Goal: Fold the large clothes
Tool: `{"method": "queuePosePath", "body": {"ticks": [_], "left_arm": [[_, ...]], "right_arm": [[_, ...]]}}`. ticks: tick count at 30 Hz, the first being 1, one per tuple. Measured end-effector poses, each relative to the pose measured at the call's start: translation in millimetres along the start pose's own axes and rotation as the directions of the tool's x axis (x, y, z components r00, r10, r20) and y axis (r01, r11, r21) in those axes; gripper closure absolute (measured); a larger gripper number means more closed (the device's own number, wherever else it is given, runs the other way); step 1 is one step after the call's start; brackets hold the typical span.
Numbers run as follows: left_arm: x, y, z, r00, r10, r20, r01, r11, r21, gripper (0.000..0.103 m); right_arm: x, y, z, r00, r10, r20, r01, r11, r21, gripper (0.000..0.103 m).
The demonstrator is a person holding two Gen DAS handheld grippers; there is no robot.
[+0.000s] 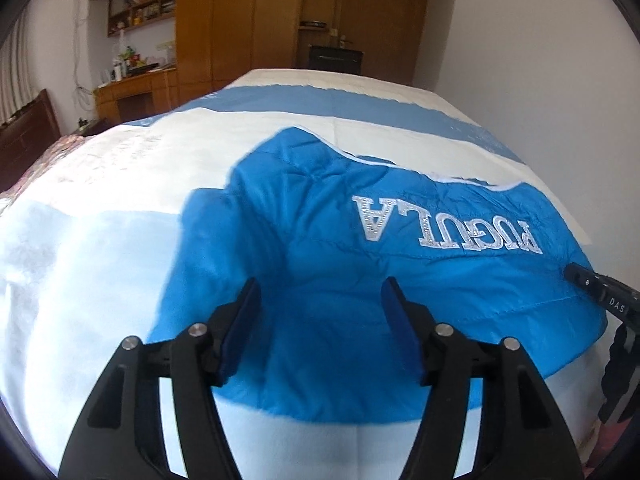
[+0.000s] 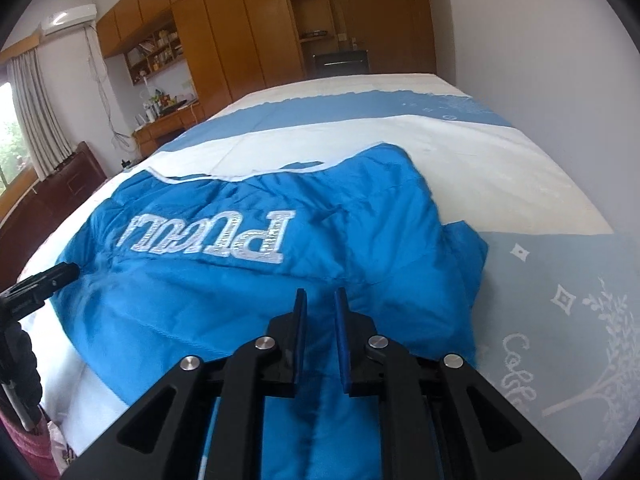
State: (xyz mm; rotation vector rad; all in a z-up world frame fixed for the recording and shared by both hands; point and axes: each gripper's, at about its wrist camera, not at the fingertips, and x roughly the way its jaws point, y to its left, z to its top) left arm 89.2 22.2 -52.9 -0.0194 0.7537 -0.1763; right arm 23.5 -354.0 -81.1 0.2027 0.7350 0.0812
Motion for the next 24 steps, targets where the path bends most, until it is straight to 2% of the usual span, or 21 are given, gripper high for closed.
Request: {"method": "queuePosePath", "body": {"ticks": [5, 6, 10, 14, 24], "left_arm": [[-20, 13, -9, 0.992, 0.124, -0.017, -0.124, 0.992, -0.007, 0.029], [-22, 15, -11, 0.992, 0.124, -0.022, -0.125, 0.992, -0.014, 0.029], [-24, 30, -20, 0.996, 0.056, -0.068, -0.062, 0.994, -0.094, 0.028], [-18, 44, -28, 0.996, -0.009, -0.092, -0.008, 0.983, -0.181, 0.028], [-3, 47, -34, 0.992, -0.072, -0.100, 0.044, 0.965, -0.260, 0.026]], "right_arm": [[-6, 8, 1, 1.000, 0.002, 0.000, -0.002, 1.000, -0.023, 0.090], [-8, 9, 1, 1.000, -0.001, 0.000, 0.001, 1.000, -0.024, 0.090], [-9, 10, 0, 1.000, 0.007, -0.002, -0.007, 1.000, -0.030, 0.090], [-6, 11, -3, 1.000, 0.010, -0.010, -0.011, 0.999, -0.032, 0.090], [-1, 12, -6, 1.000, 0.006, -0.028, -0.007, 0.999, -0.039, 0.090]]}}
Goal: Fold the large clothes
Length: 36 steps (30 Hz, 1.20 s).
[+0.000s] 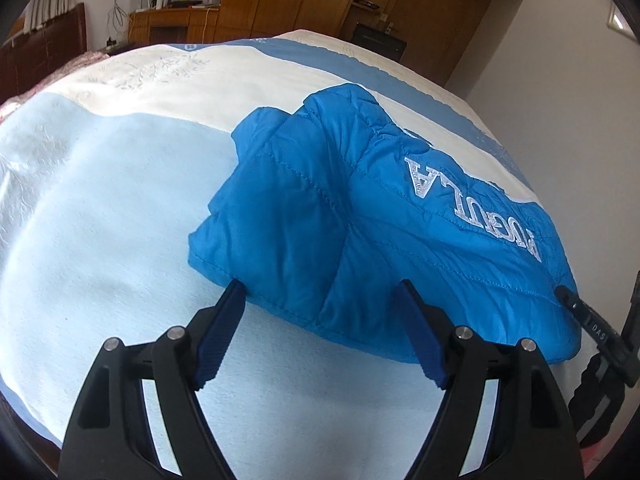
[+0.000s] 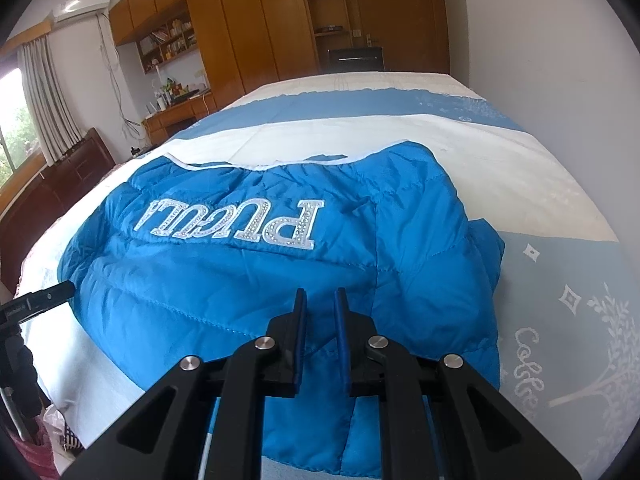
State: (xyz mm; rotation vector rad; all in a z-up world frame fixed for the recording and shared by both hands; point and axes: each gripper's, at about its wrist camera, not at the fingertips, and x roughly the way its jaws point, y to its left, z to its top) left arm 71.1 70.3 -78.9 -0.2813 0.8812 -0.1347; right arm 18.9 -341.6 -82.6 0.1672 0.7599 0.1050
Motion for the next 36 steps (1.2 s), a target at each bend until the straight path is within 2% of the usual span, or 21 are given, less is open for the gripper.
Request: {"method": "queuePosePath", "body": {"ticks": [10, 20, 28, 33, 35, 36], "left_arm": [[-2, 6, -2, 0.997, -0.081, -0.002, 0.081, 0.995, -0.055, 0.025], [10, 8, -3, 0.994, -0.108, -0.002, 0.107, 0.990, -0.095, 0.024], [32, 26, 9, 0.990, -0.141, -0.009, 0.137, 0.972, -0.191, 0.022], [47, 30, 21, 0.989, -0.148, -0.010, 0.143, 0.965, -0.219, 0.020], [52, 33, 27, 0.988, -0.154, -0.011, 0.147, 0.959, -0.241, 0.021], [54, 35, 30, 0.988, -0.156, -0.011, 0.148, 0.957, -0.250, 0.025]], "right_arm": [[11, -1, -4, 1.000, -0.004, -0.013, 0.004, 1.000, 0.000, 0.090], [20, -2, -10, 1.000, -0.004, -0.007, 0.004, 1.000, 0.001, 0.090], [21, -3, -11, 1.000, 0.004, -0.008, -0.004, 1.000, 0.008, 0.090], [21, -3, -11, 1.000, 0.006, -0.009, -0.006, 1.000, 0.010, 0.090], [21, -3, -11, 1.000, 0.006, -0.009, -0.006, 1.000, 0.010, 0.090], [21, -3, -11, 1.000, 0.007, -0.010, -0.007, 1.000, 0.010, 0.090]]}}
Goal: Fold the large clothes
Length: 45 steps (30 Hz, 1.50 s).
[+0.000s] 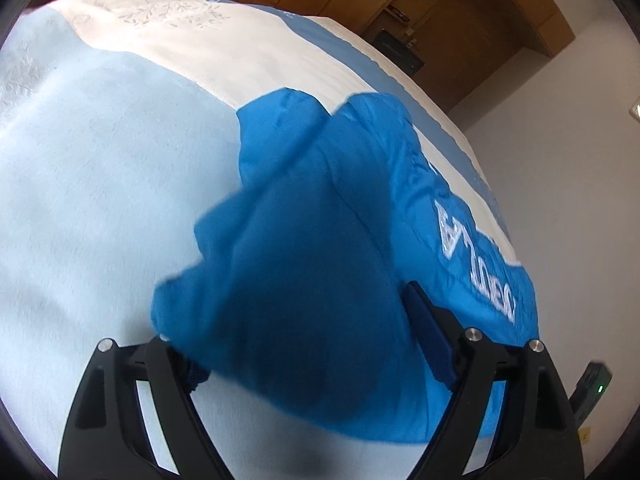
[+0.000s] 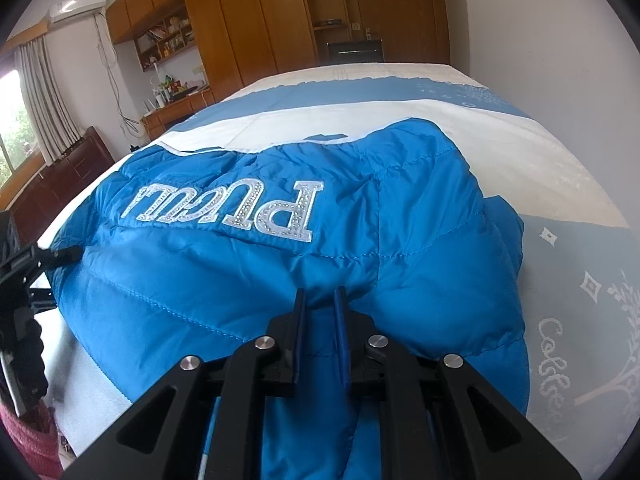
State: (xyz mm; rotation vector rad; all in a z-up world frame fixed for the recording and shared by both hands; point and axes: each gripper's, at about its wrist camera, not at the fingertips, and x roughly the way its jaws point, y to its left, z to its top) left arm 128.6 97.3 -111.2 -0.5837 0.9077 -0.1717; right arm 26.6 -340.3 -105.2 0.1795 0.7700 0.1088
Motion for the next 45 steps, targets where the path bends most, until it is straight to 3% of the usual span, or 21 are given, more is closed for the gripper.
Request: {"method": "queuePosePath", "body": {"ticks": [7, 10, 21, 30, 39, 45], "left_arm": [[3, 0, 5, 1.000, -0.029, -0.001, 0.029, 1.000, 0.002, 0.052], [-1, -2, 3, 0.999, -0.041, -0.001, 0.041, 0.999, 0.002, 0.059], [18, 3, 2, 0.998, -0.037, -0.044, 0.039, 0.998, 0.055, 0.058], [20, 5, 0, 0.998, -0.059, -0.027, 0.061, 0.997, 0.056, 0.057], [11, -1, -2, 0.997, -0.075, 0.006, 0.075, 0.995, 0.059, 0.066], [-7, -25, -2, 0.996, -0.062, 0.060, 0.055, 0.991, 0.119, 0.073]], "right_arm": [[1, 0, 0, 1.000, 0.013, -0.010, -0.013, 1.000, 0.008, 0.090], [2, -1, 1, 1.000, 0.014, -0.016, -0.014, 1.000, 0.007, 0.090], [8, 0, 4, 1.000, -0.006, -0.016, 0.005, 1.000, -0.014, 0.090], [9, 0, 2, 1.000, -0.010, -0.005, 0.010, 1.000, -0.023, 0.090], [7, -3, 4, 1.000, -0.001, -0.007, 0.001, 1.000, -0.018, 0.090], [4, -2, 5, 1.000, -0.003, -0.007, 0.002, 1.000, -0.024, 0.090]]}}
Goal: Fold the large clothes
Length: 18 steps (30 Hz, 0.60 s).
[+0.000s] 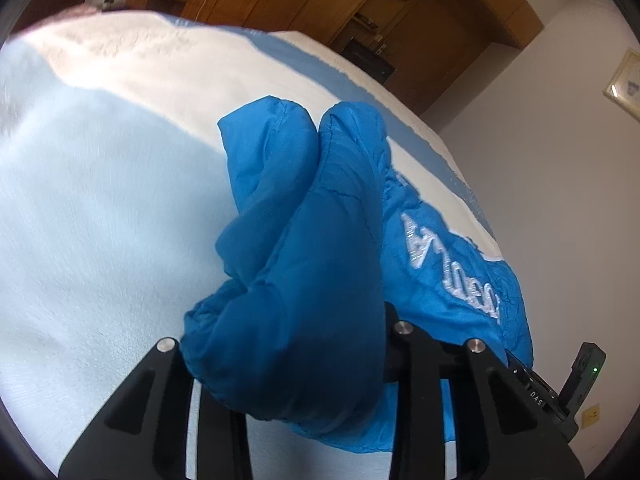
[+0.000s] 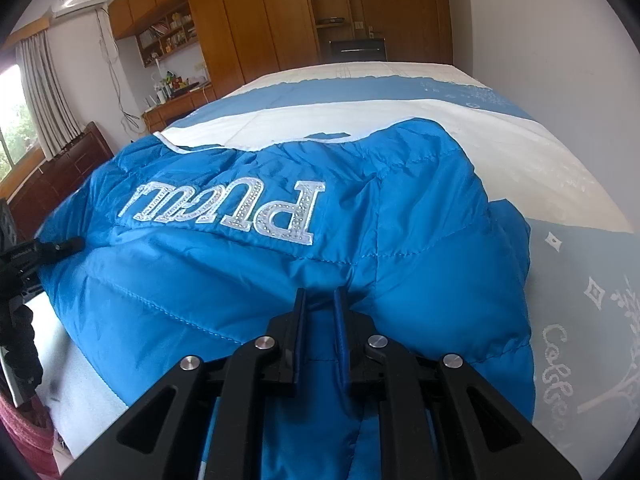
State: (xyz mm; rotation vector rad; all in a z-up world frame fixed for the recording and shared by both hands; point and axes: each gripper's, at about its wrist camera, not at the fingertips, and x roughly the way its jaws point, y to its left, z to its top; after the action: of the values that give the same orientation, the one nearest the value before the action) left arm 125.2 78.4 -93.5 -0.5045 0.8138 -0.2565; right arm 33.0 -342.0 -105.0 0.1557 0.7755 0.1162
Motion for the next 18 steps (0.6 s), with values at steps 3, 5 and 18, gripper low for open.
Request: {"method": "queuePosePath", "body": {"ticks": [3, 5, 18], "left_arm": [[-10, -18, 4, 1.000, 0.005, 0.029, -0.007, 0.999, 0.047, 0.074], [-15, -32, 5, 0.999, 0.010, 0.045, -0.014, 0.997, 0.078, 0.075], [-27, -171, -2, 0.993, -0.041, 0.110, -0.004, 0.923, 0.385, 0.075]], "right_arm": [[-4, 2, 0, 1.000, -0.003, 0.010, 0.003, 1.000, -0.009, 0.090], [-8, 0, 0, 1.000, 0.010, 0.011, -0.010, 1.000, 0.002, 0.089], [-88, -22, 26, 0.995, -0.045, 0.093, 0.043, 0.999, 0.019, 0.083]]}}
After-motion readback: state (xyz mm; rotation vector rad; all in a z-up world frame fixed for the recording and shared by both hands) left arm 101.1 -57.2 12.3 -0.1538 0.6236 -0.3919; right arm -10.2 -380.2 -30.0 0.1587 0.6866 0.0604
